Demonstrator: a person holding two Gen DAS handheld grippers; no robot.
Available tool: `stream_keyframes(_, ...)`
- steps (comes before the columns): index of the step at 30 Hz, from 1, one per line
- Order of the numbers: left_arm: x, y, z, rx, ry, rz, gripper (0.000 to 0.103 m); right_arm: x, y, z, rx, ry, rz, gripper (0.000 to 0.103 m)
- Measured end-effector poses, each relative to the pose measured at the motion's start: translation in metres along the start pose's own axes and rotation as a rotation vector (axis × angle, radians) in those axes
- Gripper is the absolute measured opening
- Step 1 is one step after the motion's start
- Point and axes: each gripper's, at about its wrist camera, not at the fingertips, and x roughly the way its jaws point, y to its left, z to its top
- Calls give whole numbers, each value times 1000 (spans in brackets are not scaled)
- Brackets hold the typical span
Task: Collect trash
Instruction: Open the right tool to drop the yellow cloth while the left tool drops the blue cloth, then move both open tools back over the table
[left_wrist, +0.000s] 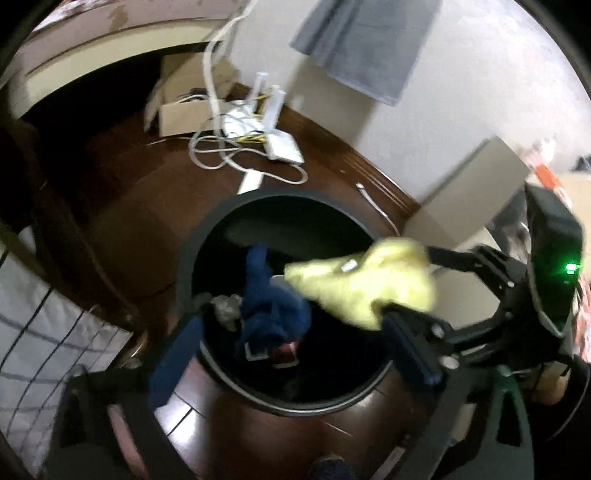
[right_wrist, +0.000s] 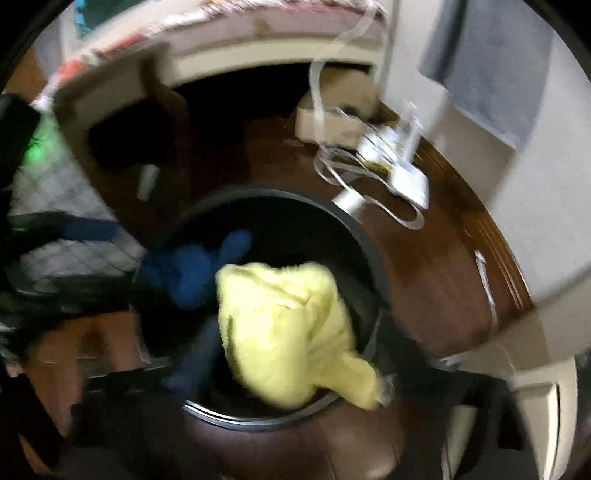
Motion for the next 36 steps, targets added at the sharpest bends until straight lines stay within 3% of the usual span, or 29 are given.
stream_keyframes(5, 0, 14, -13, -30, 5, 112, 100, -14, -19, -6, 90, -26, -27, 102)
stream_keyframes(9, -7, 19, -22, -39, -21, 181, 101, -22, -23, -10, 119, -32, -98, 102)
stream_keyframes(19, -43, 14, -33, -37, -99, 238, 102, -55, -8, -11, 151, -78, -164, 102)
stream_keyframes(36, -91, 17, -53, -53, -176, 311, 102, -91, 41, -11, 93, -162, -112, 102)
